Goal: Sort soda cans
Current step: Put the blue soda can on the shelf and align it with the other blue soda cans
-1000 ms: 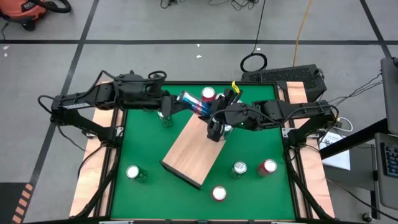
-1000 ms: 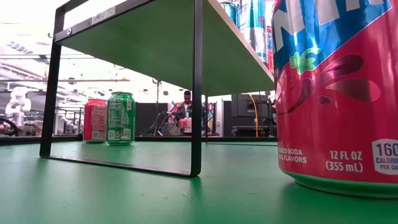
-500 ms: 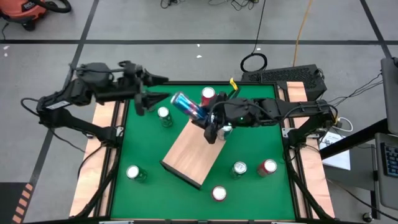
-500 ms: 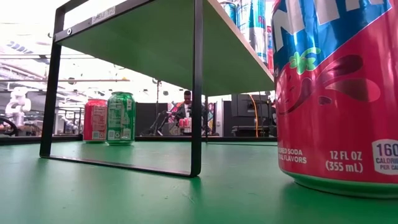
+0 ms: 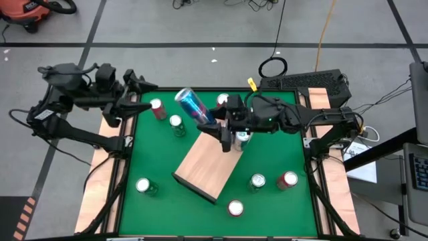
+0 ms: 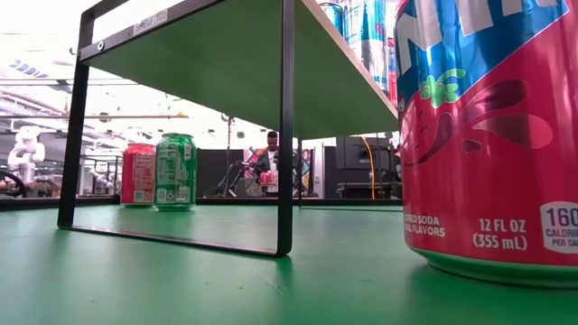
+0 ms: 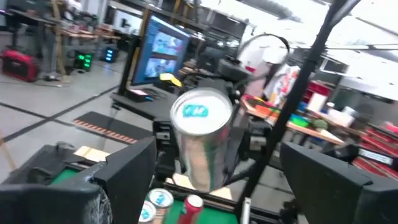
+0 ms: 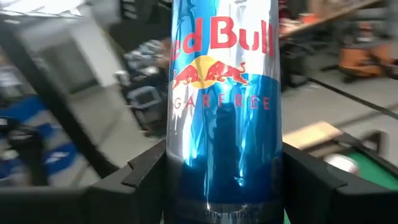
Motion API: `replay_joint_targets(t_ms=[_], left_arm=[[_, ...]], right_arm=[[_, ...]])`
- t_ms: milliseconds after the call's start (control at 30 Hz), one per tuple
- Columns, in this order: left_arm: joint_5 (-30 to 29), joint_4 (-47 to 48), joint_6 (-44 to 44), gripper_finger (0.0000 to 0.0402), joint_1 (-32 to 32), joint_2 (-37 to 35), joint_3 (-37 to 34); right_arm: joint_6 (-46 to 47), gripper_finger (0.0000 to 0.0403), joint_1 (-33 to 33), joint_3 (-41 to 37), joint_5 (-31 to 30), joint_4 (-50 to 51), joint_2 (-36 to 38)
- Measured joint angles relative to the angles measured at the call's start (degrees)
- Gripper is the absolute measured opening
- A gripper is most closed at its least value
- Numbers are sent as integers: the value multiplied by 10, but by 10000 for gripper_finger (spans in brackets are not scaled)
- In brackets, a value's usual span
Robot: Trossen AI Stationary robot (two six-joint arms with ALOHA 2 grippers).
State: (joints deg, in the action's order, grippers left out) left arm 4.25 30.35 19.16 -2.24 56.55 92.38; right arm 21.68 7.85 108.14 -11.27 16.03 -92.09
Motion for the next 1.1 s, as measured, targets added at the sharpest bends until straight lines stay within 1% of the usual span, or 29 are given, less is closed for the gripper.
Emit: replay_joint_targets(t_ms=[67,133,200,333,467,667,900,1100], left_arm=[[22,0,0,343,0,7,0],[41,0,-3,343,0,18,0],[56,-4,-6,343,0,31,0],[61,-37,-15,343,0,63,-1],[105,-97,-17,343,0,92,-1],[118,-161,-19,343,-2,134,-1],[160,-245,-15,342,-5,164,-1],[167,-258,-4,313,-5,169,-1]], right_arm=[[0,233,-3,0,27,-17,0],[0,235,-5,0,41,-27,0],[-1,235,-5,0,42,-29,0],[-8,235,-5,0,43,-40,0],[-15,235,-4,1,41,-43,0],[-33,235,-2,1,42,-46,1],[-45,236,-2,1,43,-48,1],[-47,237,-2,1,45,-47,1]])
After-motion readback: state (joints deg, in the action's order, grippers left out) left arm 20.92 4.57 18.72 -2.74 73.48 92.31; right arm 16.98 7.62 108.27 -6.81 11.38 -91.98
